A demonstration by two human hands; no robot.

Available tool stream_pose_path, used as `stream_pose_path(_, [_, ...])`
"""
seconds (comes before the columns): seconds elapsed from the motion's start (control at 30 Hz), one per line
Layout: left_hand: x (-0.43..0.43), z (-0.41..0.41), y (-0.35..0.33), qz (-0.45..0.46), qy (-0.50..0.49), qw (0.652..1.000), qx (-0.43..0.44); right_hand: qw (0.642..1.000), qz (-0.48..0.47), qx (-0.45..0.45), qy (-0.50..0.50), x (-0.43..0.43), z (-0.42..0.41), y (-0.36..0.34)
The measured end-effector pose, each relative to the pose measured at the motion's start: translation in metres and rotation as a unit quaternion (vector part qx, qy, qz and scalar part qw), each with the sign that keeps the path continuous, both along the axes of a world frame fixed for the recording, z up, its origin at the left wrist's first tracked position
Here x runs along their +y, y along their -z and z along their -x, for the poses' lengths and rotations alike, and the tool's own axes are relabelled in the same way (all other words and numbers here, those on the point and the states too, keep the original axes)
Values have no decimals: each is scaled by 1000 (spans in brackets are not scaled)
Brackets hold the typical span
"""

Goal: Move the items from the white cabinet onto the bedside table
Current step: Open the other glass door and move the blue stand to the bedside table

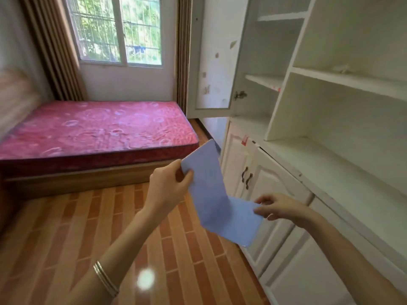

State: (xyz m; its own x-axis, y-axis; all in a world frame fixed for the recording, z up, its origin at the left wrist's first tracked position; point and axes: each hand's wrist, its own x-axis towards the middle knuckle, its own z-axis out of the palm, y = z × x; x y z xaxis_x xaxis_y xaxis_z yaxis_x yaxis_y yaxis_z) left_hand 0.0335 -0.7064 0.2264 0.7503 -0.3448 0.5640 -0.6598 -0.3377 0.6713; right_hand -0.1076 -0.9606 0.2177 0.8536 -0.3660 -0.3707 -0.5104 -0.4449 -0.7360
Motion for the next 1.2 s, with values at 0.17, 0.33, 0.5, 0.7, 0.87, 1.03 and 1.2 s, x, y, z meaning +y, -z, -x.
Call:
stream_pose_path(0.17, [84,-70,13,-38,-63,997,-3,999,-22,5,-27,64,-99,26])
stream_pose_path(0.33, [143,-120,19,-49,-98,994,13,999,-22,-8,-49,118,-178,36])
stream_pose_path(0.5, [191,-160,32,-71,-138,987,32,995,2,-1,-97,156,-250,56])
stream_pose_path(0.7, [222,-209,48,-90,-194,976,37,982,46,29,-183,186,-339,78])
stream_pose_path(0.87, [226,-263,57,-101,-241,963,58,966,60,37,-247,191,-423,88])
stream_pose_path(1.03, [219,-319,52,-96,-298,947,70,951,61,18,-303,189,-515,81])
stream_pose_path(1.2, [217,-356,47,-76,-370,923,80,925,75,14,-373,206,-595,81])
